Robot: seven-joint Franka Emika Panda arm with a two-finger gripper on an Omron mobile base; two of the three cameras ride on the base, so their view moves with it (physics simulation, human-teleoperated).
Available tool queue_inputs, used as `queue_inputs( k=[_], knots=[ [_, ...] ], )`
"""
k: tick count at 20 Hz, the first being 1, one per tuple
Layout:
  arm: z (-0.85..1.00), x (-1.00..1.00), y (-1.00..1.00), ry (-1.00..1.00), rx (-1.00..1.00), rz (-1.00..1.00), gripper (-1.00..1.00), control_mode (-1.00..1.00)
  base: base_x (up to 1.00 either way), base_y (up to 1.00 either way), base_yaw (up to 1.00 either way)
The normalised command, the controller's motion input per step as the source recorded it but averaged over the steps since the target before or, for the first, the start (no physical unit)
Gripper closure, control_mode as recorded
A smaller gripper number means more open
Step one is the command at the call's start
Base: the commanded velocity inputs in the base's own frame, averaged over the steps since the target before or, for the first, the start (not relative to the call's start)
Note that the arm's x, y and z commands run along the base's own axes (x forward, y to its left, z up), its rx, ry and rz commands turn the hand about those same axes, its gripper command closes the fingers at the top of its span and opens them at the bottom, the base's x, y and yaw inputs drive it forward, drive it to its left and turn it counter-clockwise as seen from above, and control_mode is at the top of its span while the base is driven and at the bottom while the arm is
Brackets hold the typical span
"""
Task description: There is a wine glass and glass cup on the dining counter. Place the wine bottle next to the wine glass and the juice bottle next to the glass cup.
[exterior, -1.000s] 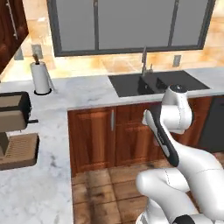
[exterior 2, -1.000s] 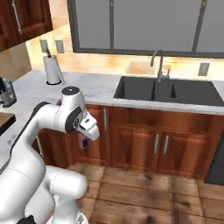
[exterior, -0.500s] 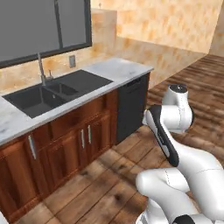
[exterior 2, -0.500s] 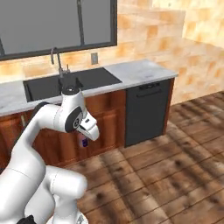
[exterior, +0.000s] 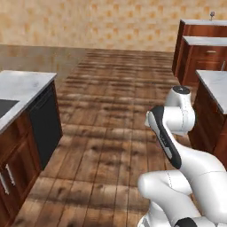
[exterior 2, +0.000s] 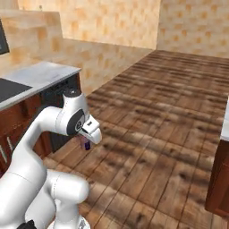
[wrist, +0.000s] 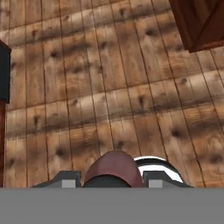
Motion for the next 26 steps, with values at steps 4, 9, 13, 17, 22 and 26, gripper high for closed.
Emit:
queue_inputs(
  k=[4, 9, 13, 17, 22, 26],
  knots=[
    [0.00, 0.00, 0.00, 0.00, 0.00, 0.00, 1.00, 1.00, 0.37, 0.06, -0.52],
    [0.00, 0.00, 0.00, 0.00, 0.00, 0.00, 1.00, 1.00, 0.68, 0.00, -0.02],
    [0.00, 0.00, 0.00, 0.00, 0.00, 0.00, 1.00, 1.00, 0.88, 0.02, 0.00],
    [0.00, 0.00, 0.00, 0.00, 0.00, 0.00, 1.00, 1.00, 0.93, 0.05, 0.00],
    [0.00, 0.00, 0.00, 0.00, 0.00, 0.00, 1.00, 1.00, 0.93, 0.01, 0.00],
    [0.00, 0.00, 0.00, 0.00, 0.00, 0.00, 1.00, 1.00, 0.92, 0.00, 0.00]
  ],
)
